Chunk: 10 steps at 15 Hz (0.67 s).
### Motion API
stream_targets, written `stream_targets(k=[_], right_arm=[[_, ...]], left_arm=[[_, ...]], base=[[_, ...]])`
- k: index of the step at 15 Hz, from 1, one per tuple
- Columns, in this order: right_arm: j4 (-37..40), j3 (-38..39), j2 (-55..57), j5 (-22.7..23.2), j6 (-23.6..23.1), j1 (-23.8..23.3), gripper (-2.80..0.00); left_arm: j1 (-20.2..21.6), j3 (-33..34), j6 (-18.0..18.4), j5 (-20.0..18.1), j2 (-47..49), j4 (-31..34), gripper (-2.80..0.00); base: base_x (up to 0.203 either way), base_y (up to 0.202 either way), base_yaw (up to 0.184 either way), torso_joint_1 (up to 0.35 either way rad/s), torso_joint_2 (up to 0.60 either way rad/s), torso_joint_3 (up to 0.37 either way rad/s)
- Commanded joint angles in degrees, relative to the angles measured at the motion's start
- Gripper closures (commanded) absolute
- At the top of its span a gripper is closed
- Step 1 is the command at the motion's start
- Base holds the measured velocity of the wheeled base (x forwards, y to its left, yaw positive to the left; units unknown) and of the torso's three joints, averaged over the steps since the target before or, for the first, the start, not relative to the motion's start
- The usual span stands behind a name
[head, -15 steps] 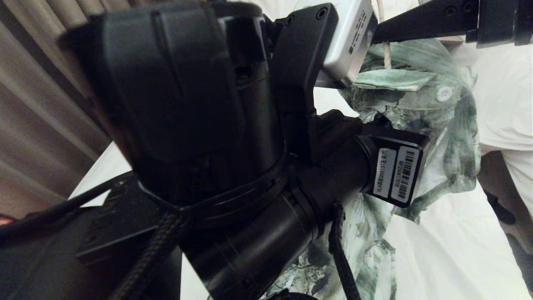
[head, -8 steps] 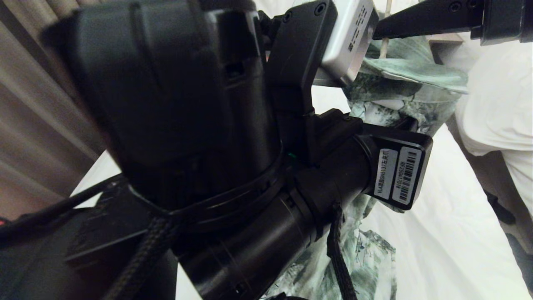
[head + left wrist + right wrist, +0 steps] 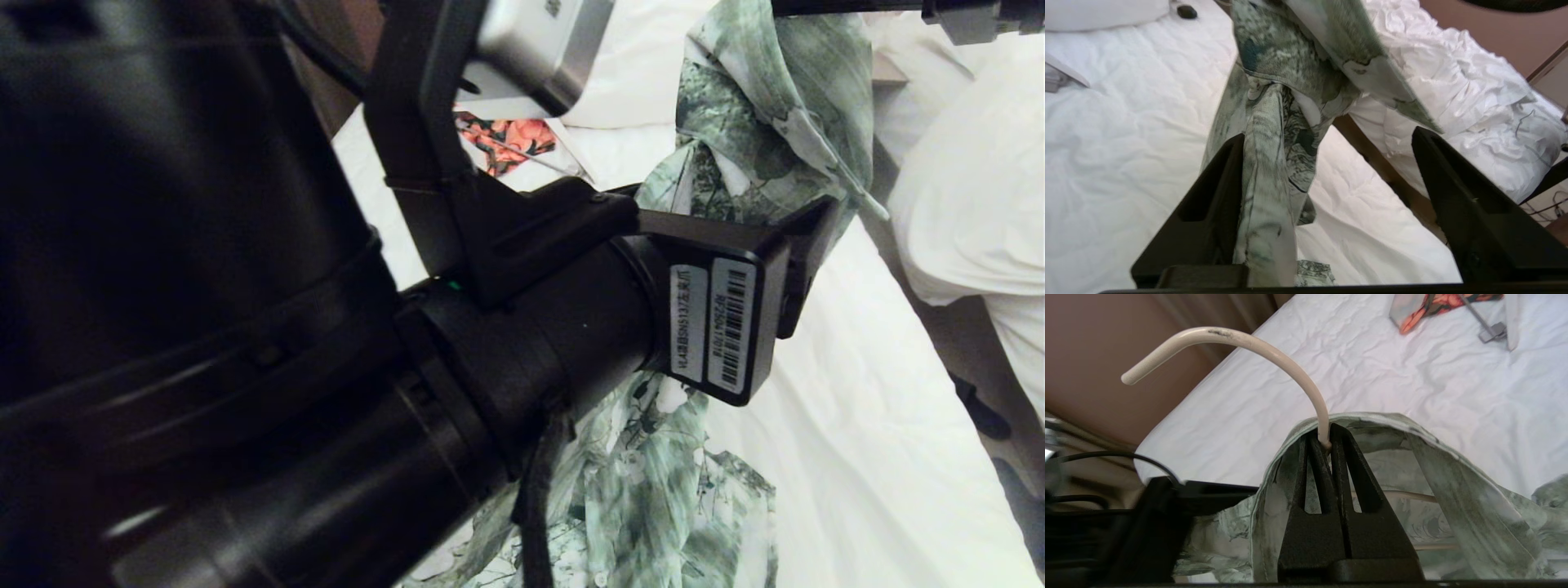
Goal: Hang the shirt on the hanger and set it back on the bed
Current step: Take the clothes hanger out of the clothes
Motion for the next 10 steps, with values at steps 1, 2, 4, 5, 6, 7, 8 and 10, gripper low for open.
stream_targets(k=[1, 2, 4, 5, 6, 7, 8, 10], right_arm=[[-0.18, -0.02, 0.15, -0.35, 0.00, 0.09, 0.00], [-0.53, -0.02, 0.24, -0.53, 0.00, 0.09, 0.00], [-0.78, -0.02, 0.27, -0.62, -0.02, 0.01, 0.00], [-0.79, -0.02, 0.33, -0.62, -0.08, -0.08, 0.00], [-0.79, -0.02, 0.54, -0.72, -0.08, -0.08, 0.00], [-0.86, -0.02, 0.83, -1.17, -0.03, -0.14, 0.00], [-0.91, -0.02, 1.16, -1.43, -0.04, -0.22, 0.00], [-1.41, 0.07, 2.35, -1.67, 0.00, -0.26, 0.00]], left_arm=[[-0.04, 1.43, 0.06, 0.17, -3.37, -0.19, -2.80], [0.03, 2.16, 0.01, 0.23, -4.14, -0.21, -2.80], [0.04, 4.62, -0.01, 0.26, -6.59, -0.23, -2.80], [0.05, 6.22, -0.01, 0.29, -8.46, -0.23, -2.80], [0.07, 7.82, -0.02, 0.37, -10.28, -0.22, -2.80], [0.10, 9.71, -0.02, 0.45, -12.22, -0.18, -2.80], [0.12, 11.15, -0.02, 0.62, -13.70, -0.07, -2.80], [0.22, 13.15, -0.07, 3.33, -16.04, 1.59, 0.00]], base=[[0.000, 0.000, 0.000, 0.000, 0.00, 0.000], [0.000, 0.000, 0.000, 0.000, 0.00, 0.000], [0.000, 0.000, 0.000, 0.000, 0.00, 0.000], [0.000, 0.000, 0.000, 0.000, 0.00, 0.000], [0.000, 0.000, 0.000, 0.000, 0.00, 0.000], [0.000, 0.000, 0.000, 0.000, 0.00, 0.000], [0.000, 0.000, 0.000, 0.000, 0.00, 0.000], [0.000, 0.000, 0.000, 0.000, 0.00, 0.000]])
